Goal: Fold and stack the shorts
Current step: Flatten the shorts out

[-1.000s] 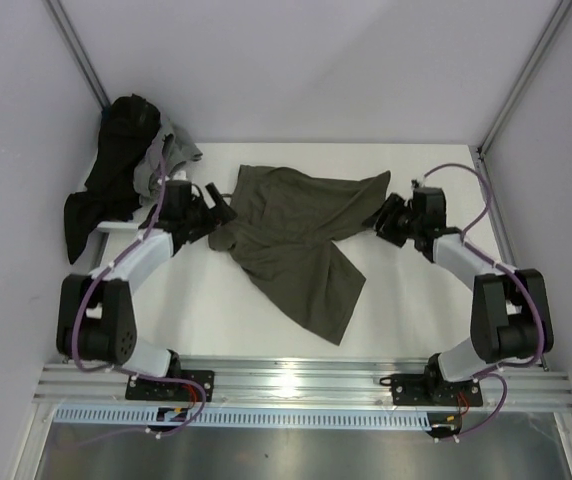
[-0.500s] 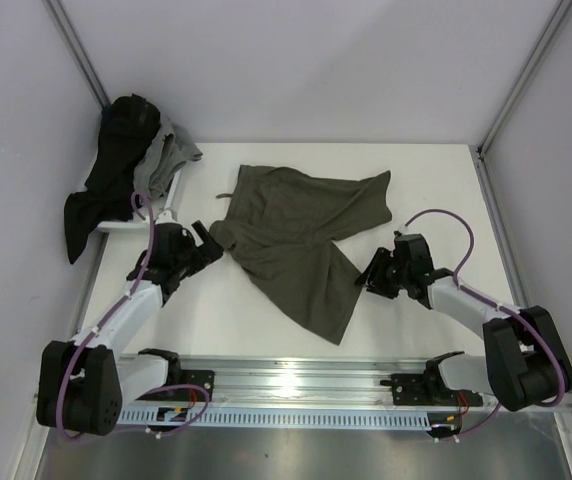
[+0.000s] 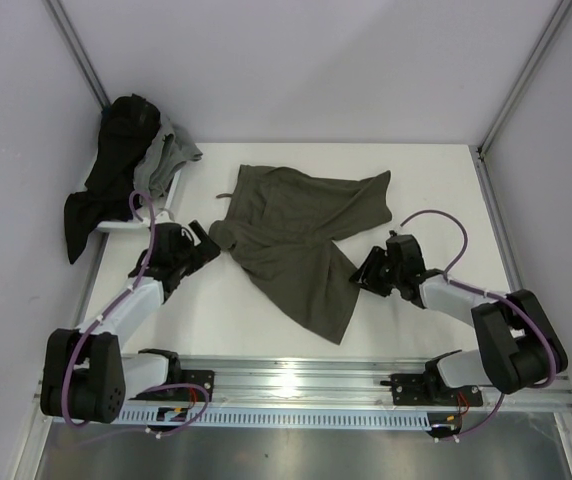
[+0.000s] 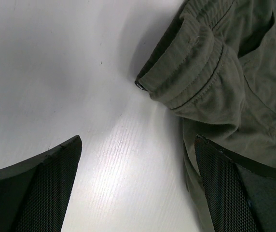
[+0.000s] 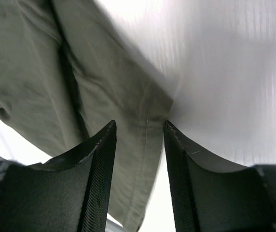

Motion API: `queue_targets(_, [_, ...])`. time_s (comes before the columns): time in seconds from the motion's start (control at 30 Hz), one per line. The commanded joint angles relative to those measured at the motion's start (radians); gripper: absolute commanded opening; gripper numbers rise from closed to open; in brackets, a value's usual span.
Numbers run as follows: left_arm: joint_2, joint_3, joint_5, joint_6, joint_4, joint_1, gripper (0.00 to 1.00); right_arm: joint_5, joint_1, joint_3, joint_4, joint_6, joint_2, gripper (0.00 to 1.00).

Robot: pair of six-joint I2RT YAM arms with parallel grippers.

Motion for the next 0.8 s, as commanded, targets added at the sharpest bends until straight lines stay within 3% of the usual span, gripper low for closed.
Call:
queue_targets(0.0, [0.01,0.024,-0.03,-0.027,0.04,0.012,0.99,0.073,0.001,0.01,0.041,0.008,0.036,0.46])
queue_targets(0.2, [0.034,0.04,-0.043,-0.032,0.058,0.02,0.99,0.109,0.004,0.008,0.062,0.01,0.06,0.42])
queue_targets(0.23, [0.046,0.037,-0.038,-0.032,0.075,0.029,0.99,0.113,0.004,0.008,0.062,0.01,0.065,0.29])
queue_targets(0.3, [0.053,0.034,-0.029,-0.032,0.086,0.041,0.99,0.116,0.004,0.007,0.061,0.008,0.057,0.13])
queue_targets(0.4, [0.065,0.032,-0.012,-0.03,0.093,0.051,0.99,0.131,0.002,0.008,0.035,0.002,0.031,0.0])
queue_targets(0.6, [0.106,0.037,0.025,-0.052,0.171,0.063,0.99,0.155,-0.007,0.014,-0.051,-0.017,-0.044,0.0])
queue_targets(0.77, [0.123,0.008,0.175,-0.013,0.364,0.068,0.99,0.133,-0.03,0.031,-0.079,-0.049,-0.046,0.0])
